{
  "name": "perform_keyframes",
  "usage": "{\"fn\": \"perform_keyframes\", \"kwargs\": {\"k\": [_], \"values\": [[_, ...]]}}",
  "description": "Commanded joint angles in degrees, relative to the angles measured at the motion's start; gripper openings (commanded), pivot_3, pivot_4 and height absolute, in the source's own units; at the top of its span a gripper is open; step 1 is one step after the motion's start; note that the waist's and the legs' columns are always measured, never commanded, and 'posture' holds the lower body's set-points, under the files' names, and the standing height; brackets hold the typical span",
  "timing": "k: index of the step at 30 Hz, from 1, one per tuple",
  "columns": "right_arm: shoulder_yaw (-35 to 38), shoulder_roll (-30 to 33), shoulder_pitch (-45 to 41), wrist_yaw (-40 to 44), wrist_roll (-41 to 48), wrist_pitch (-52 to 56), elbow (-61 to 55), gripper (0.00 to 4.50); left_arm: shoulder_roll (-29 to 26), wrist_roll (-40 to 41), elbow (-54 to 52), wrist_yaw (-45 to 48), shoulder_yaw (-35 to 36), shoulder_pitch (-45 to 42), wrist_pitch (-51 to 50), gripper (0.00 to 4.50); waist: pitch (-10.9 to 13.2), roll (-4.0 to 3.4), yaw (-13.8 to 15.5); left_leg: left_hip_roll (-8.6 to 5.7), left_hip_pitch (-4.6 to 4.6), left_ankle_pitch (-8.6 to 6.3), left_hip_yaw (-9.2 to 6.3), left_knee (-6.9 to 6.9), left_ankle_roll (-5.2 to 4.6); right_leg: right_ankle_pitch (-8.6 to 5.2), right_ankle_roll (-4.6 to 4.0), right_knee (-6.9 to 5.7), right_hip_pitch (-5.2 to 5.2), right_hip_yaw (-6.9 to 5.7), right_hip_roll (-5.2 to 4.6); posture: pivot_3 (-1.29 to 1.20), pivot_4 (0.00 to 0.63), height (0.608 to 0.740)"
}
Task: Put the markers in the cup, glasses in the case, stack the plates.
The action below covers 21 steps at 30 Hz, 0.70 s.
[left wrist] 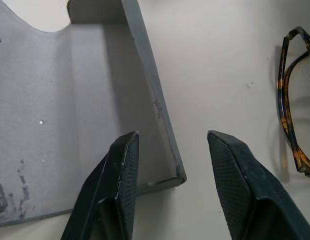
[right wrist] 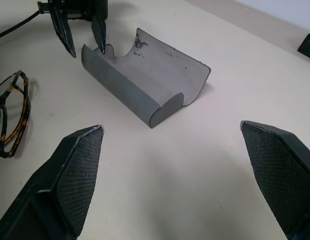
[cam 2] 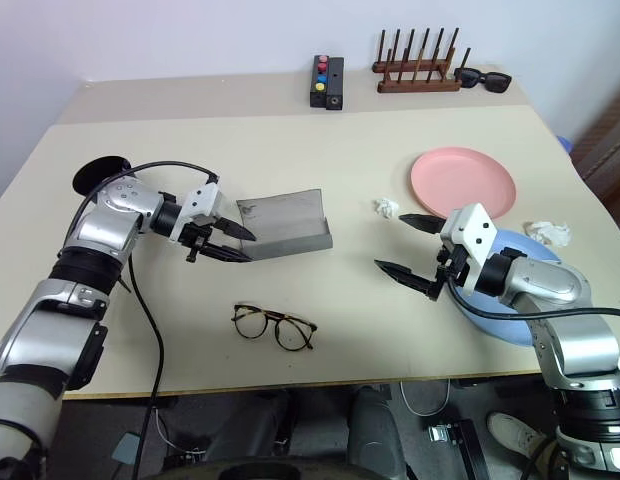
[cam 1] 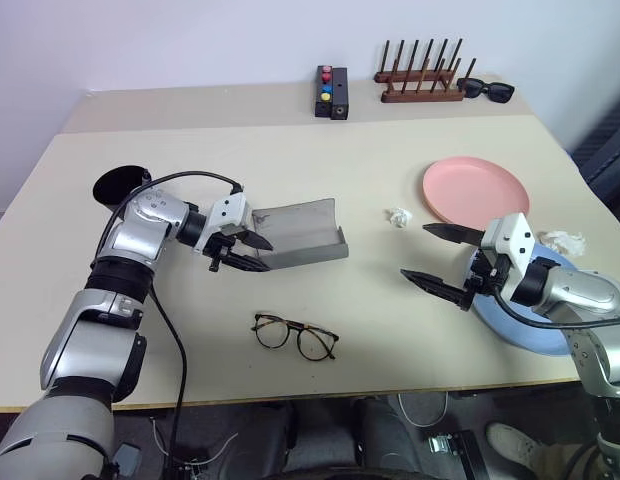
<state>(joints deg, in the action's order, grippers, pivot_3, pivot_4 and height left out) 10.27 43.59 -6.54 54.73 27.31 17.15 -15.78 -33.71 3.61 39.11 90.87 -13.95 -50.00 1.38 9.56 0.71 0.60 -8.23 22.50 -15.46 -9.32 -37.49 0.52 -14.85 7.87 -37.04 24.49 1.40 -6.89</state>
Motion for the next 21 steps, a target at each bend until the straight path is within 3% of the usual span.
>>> {"fn": "perform_keyframes", "kwargs": {"k": [1,7,10,13,21], "values": [[0.6,-0.1,-0.6,-0.4,0.6,-0.2,-2.0,4.5,-0.7,-0.6,-1.7,-0.1,-0.2,-0.3,-0.2,2.16,0.0,0.0,0.0,0.0,0.0,0.0,0.0,0.0,0.0,0.0,0.0,0.0,0.0,0.0,0.0,0.0,0.15,0.74],[1.0,-0.1,0.1,-0.6,0.8,-0.2,-2.3,4.5,0.6,-2.6,-0.5,-2.3,-1.4,-0.3,1.6,2.16,0.0,0.0,0.0,0.0,0.0,0.0,0.0,0.0,0.0,0.0,0.0,0.0,0.0,0.0,0.0,0.0,0.15,0.74],[1.2,-0.2,0.4,-0.9,0.9,-0.2,-2.6,4.5,1.2,-3.4,0.4,-3.5,-1.5,-0.4,2.4,1.39,0.0,0.0,0.0,0.0,0.0,0.0,0.0,0.0,0.0,0.0,0.0,0.0,0.0,0.0,0.0,0.0,0.15,0.74],[1.4,-0.1,0.9,-1.0,1.0,-0.2,-2.9,4.5,1.6,-3.9,0.3,-4.0,-1.7,0.1,2.6,0.03,0.0,0.0,0.0,0.0,0.0,0.0,0.0,0.0,0.0,0.0,0.0,0.0,0.0,0.0,0.0,0.0,0.15,0.74],[1.8,0.1,1.4,-1.4,1.1,-0.3,-2.8,4.5,1.1,-3.6,0.3,-5.3,-0.9,1.3,3.5,0.03,0.0,0.0,0.0,0.0,0.0,0.0,0.0,-0.03,0.0,0.0,0.0,-0.01,-0.02,0.0,0.0,0.0,0.15,0.74]]}}
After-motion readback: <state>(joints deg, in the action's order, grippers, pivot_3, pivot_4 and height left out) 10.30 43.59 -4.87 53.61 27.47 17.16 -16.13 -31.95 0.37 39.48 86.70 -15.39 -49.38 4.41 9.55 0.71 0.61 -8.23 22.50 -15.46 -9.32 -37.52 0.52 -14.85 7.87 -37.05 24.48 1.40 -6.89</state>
